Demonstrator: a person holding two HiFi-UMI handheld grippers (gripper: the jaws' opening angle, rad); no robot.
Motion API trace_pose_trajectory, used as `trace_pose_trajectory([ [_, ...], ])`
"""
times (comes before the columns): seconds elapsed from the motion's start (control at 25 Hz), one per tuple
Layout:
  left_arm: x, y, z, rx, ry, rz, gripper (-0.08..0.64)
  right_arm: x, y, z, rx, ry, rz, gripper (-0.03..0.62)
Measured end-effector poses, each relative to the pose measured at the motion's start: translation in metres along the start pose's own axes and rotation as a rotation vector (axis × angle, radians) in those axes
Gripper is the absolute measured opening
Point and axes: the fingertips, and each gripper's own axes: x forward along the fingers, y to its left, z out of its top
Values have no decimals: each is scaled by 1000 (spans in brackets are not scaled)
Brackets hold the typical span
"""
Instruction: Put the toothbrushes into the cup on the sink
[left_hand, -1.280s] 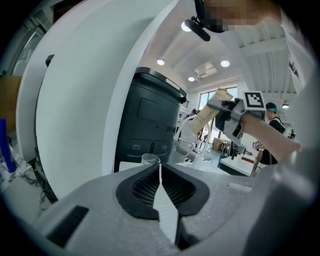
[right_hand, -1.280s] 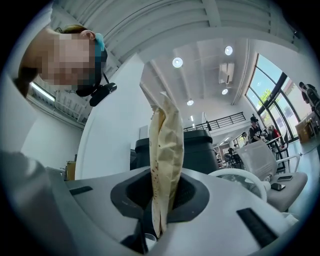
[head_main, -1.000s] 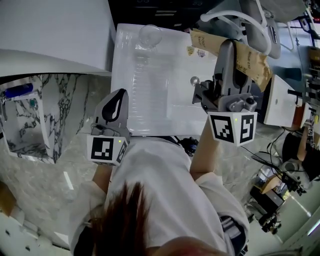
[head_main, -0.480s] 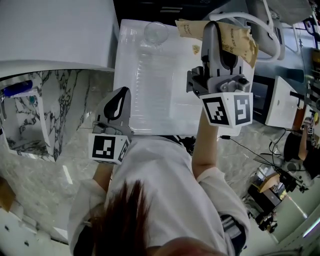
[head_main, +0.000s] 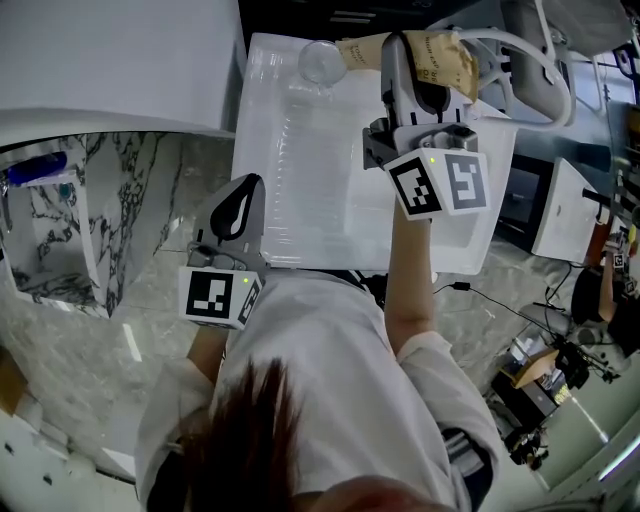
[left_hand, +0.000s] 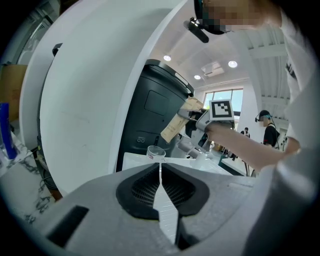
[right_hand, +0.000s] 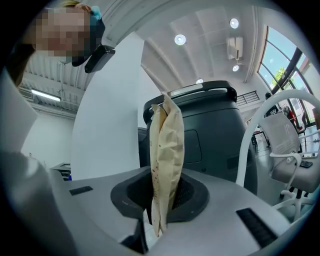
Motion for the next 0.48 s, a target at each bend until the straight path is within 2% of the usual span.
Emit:
trace_pose_trajectory([
  [0.48,-8,5,-5,-9,6,13,25,23,-3,-62,53,89,-9,48],
])
